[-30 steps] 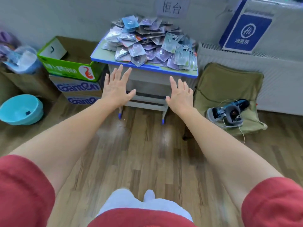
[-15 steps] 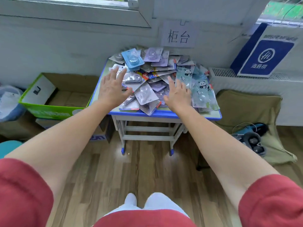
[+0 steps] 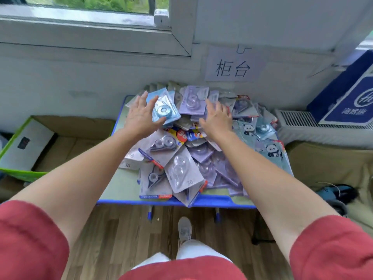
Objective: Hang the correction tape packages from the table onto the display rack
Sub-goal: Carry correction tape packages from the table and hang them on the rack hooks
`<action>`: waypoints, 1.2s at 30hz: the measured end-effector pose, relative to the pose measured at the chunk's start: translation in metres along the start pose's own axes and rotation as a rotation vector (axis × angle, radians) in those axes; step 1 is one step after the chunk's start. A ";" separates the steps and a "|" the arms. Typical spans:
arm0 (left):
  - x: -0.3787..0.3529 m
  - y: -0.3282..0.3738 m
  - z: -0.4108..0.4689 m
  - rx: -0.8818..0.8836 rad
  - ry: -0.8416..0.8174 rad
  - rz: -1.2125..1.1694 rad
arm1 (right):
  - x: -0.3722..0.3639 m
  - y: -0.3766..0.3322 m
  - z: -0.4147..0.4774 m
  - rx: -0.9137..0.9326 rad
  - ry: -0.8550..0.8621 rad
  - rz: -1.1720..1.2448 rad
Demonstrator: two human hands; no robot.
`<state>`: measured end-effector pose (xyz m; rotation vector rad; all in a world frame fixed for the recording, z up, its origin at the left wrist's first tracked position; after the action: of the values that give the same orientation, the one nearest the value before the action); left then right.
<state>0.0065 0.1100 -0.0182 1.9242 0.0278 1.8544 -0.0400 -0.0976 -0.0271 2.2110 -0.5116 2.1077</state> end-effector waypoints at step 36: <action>-0.073 0.007 0.100 0.093 -0.279 -0.034 | -0.013 -0.008 0.106 -0.032 -0.040 0.074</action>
<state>0.0924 0.0482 -0.0827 2.2160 0.0581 1.5729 0.0637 -0.1143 -0.0460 2.2548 -0.6354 2.0780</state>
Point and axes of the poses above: each hand's wrist, its own z-axis towards the middle knuckle, its own x-axis out of the back of the hand, y = z × x, the point moved 8 cm from there along z, towards the middle knuckle, and after that the axes turned 2 degrees about -y, right-handed, at the moved point
